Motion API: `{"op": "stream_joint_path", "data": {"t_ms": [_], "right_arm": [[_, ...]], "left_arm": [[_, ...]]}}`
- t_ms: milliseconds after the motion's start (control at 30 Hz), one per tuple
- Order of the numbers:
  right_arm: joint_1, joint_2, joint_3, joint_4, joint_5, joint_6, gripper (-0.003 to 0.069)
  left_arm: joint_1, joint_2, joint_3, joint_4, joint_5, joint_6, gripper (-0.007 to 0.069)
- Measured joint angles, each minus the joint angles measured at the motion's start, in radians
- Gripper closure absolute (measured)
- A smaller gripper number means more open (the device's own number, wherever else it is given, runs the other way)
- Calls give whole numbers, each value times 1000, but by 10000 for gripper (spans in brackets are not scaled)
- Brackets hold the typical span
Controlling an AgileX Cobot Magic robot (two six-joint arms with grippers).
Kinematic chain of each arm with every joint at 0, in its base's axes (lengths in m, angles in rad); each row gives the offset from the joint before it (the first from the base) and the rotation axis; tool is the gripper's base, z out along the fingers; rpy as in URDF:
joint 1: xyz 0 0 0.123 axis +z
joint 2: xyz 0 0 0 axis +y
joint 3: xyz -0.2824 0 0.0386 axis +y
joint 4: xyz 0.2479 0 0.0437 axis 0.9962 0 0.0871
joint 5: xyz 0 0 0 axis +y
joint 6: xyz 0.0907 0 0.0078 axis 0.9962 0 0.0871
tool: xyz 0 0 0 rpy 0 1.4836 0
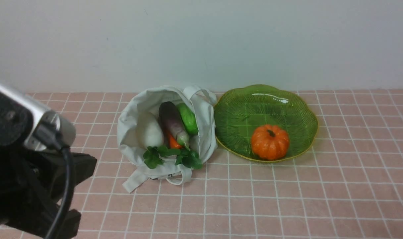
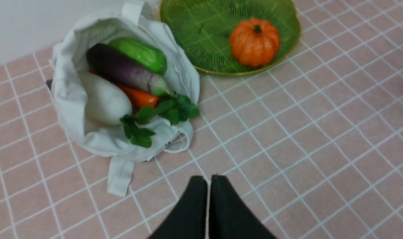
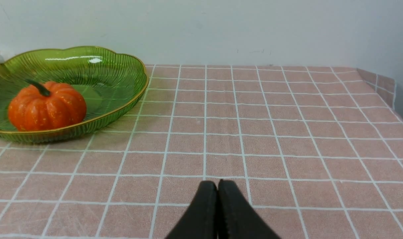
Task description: Take vegetables from bag on pink coffee tablecloth place on plate.
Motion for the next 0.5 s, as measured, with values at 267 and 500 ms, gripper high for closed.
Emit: {"op": "stream_joint_path", "data": {"t_ms": [267, 500], "right_arm": [[0, 0, 0, 0, 0, 0, 673], [0, 0, 0, 0, 0, 0, 673]], "left_arm": [[1, -37, 95, -7, -66, -9, 629], [1, -30, 97, -7, -62, -10, 629]]}}
